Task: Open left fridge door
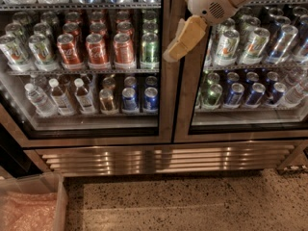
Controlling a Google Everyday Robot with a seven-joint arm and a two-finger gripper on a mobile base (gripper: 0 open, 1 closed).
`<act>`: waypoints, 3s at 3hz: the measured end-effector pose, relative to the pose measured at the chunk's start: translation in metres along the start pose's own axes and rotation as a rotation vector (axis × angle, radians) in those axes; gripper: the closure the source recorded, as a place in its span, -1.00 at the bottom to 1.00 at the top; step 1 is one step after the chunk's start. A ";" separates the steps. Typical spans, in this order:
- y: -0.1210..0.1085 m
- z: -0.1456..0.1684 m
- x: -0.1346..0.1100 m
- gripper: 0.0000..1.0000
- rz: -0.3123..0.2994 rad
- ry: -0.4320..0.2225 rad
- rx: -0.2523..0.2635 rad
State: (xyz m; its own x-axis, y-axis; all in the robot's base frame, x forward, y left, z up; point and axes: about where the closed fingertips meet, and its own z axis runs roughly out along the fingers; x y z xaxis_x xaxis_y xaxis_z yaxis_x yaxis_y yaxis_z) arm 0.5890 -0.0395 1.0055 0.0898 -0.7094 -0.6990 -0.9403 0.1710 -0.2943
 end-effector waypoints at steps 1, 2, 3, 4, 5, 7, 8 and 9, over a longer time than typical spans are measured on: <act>0.002 0.000 0.001 -1.00 -0.007 -0.010 -0.017; 0.002 0.000 0.001 -1.00 -0.007 -0.010 -0.017; 0.002 0.000 0.001 -0.65 -0.007 -0.010 -0.017; 0.002 0.000 0.001 -0.19 -0.007 -0.010 -0.017; 0.002 0.000 0.001 0.28 -0.007 -0.010 -0.017; 0.001 0.000 0.001 1.00 -0.007 -0.010 -0.017; -0.003 -0.003 0.006 1.00 -0.007 -0.010 -0.017; -0.008 -0.006 0.009 1.00 -0.007 -0.011 -0.017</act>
Offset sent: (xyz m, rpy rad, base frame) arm 0.0702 0.1374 -0.0243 0.2132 0.1379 0.6251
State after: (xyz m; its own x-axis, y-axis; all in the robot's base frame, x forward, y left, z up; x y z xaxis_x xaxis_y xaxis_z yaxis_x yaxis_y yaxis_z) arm 0.5957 -0.0511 1.0053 0.0995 -0.7033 -0.7039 -0.9451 0.1545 -0.2880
